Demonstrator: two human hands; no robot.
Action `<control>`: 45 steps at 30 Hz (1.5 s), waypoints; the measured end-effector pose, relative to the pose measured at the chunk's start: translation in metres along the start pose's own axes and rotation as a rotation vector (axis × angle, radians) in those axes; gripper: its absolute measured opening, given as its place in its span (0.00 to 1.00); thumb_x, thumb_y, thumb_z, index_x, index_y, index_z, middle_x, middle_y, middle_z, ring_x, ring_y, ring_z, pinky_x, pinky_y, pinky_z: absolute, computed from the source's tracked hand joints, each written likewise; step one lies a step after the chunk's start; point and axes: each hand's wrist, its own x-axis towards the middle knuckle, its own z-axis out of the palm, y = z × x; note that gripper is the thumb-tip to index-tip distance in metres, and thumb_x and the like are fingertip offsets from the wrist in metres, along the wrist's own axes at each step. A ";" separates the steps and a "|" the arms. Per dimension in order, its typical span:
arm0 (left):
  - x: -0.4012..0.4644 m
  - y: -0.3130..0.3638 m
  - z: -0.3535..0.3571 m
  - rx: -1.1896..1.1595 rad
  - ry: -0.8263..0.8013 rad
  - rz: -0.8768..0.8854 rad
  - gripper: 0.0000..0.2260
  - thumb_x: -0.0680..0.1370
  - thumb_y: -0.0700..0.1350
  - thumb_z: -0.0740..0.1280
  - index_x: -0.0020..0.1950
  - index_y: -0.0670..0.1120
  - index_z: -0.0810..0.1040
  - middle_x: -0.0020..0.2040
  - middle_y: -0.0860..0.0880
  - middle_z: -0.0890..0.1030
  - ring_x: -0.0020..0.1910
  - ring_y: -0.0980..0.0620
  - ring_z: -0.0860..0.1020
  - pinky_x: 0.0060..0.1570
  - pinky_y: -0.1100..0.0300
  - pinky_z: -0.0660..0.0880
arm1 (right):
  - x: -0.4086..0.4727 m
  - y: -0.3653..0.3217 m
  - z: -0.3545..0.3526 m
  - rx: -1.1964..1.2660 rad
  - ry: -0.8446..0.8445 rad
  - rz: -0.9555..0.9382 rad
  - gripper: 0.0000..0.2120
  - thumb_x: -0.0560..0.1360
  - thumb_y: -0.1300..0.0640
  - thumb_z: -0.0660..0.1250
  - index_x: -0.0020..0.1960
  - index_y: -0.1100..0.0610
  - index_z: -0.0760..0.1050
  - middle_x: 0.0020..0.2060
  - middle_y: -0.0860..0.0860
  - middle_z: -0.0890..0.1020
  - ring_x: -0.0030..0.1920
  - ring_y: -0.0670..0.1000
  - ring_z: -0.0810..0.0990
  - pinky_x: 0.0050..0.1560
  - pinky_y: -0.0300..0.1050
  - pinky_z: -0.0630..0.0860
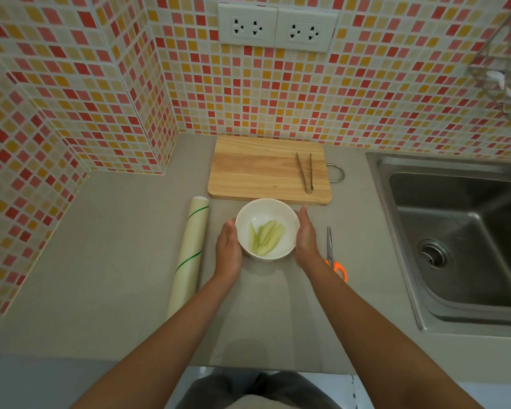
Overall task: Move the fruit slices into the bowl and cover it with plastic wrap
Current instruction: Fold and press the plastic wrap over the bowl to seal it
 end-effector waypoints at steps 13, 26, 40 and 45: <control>0.026 0.015 -0.002 -0.041 -0.075 -0.096 0.21 0.84 0.53 0.48 0.71 0.46 0.69 0.66 0.48 0.76 0.66 0.52 0.73 0.69 0.57 0.66 | -0.027 0.009 -0.014 0.158 0.240 -0.111 0.27 0.81 0.40 0.47 0.58 0.57 0.77 0.59 0.56 0.79 0.57 0.50 0.79 0.62 0.45 0.72; -0.007 -0.004 0.008 -0.150 -0.098 -0.234 0.20 0.81 0.62 0.45 0.56 0.64 0.76 0.49 0.64 0.81 0.50 0.65 0.79 0.45 0.69 0.74 | -0.029 0.023 0.012 0.465 0.156 -0.015 0.35 0.77 0.32 0.47 0.63 0.60 0.74 0.58 0.57 0.78 0.61 0.58 0.76 0.66 0.54 0.69; 0.017 0.013 -0.009 -0.068 -0.156 -0.179 0.36 0.75 0.71 0.50 0.76 0.53 0.60 0.76 0.52 0.63 0.75 0.52 0.62 0.72 0.53 0.59 | -0.051 0.021 -0.001 0.496 0.271 -0.041 0.32 0.79 0.37 0.46 0.76 0.55 0.58 0.76 0.51 0.59 0.76 0.49 0.58 0.75 0.45 0.54; 0.009 0.008 0.003 -0.059 -0.225 -0.172 0.30 0.79 0.66 0.41 0.72 0.55 0.69 0.69 0.50 0.75 0.68 0.52 0.71 0.68 0.56 0.66 | -0.059 0.026 0.016 0.340 0.204 -0.077 0.25 0.79 0.37 0.47 0.55 0.50 0.76 0.57 0.50 0.80 0.62 0.51 0.74 0.65 0.45 0.67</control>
